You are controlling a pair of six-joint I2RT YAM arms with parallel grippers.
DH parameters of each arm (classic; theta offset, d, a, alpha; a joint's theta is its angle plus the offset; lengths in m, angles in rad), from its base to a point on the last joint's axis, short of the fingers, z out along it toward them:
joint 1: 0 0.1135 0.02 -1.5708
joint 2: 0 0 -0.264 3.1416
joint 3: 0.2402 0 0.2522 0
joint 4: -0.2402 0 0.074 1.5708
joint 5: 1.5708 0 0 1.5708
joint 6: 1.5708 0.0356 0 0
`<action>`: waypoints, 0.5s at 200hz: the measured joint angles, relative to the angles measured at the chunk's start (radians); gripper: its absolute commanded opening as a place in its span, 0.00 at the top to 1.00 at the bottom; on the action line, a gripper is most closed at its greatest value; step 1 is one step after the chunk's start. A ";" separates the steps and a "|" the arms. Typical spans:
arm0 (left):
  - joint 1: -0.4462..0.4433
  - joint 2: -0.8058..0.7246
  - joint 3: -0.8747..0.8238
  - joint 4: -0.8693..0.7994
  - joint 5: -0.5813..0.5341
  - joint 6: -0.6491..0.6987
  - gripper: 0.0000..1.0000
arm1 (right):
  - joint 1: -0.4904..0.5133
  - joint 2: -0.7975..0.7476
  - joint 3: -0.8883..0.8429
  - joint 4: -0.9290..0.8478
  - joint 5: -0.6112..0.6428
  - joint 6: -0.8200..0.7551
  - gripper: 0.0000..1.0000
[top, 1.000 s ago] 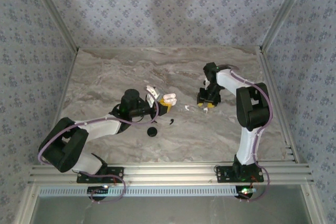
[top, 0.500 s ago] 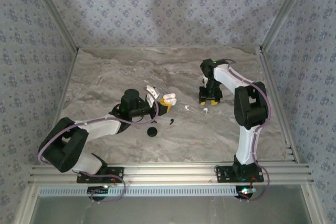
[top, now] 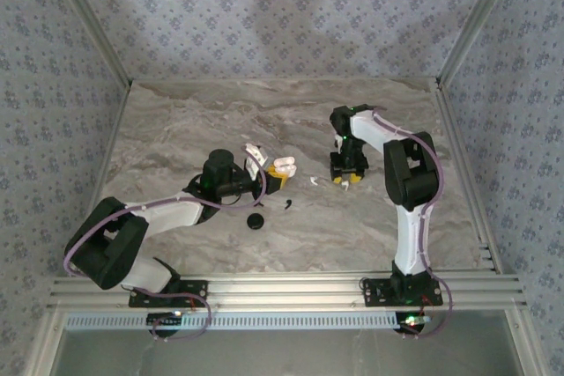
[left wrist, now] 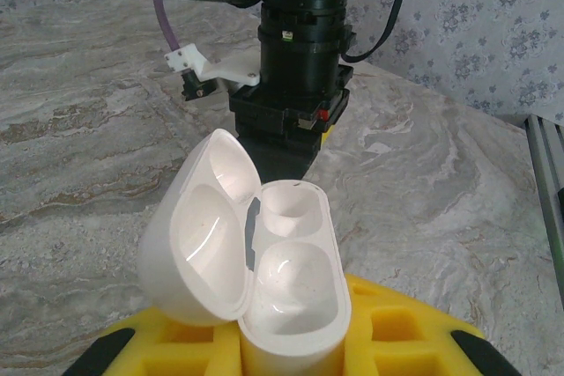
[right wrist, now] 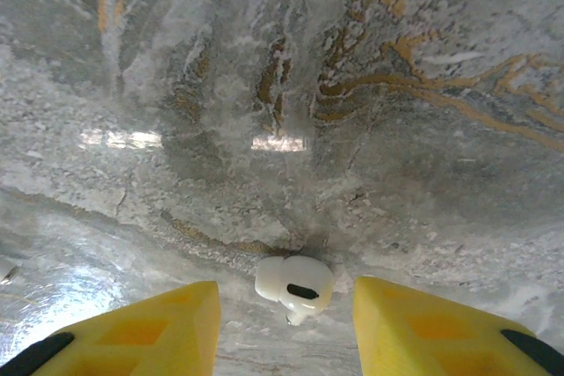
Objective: Insert the wireless bluetooth earbuds into the charging case
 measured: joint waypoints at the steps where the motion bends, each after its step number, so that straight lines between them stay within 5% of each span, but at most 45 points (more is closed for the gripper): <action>1: 0.000 0.000 0.000 0.000 0.000 0.000 0.83 | 0.000 0.000 0.000 0.000 0.000 0.000 0.57; 100: 0.002 0.000 0.000 0.000 0.000 0.000 0.83 | 0.000 0.015 0.000 0.000 0.013 0.001 0.63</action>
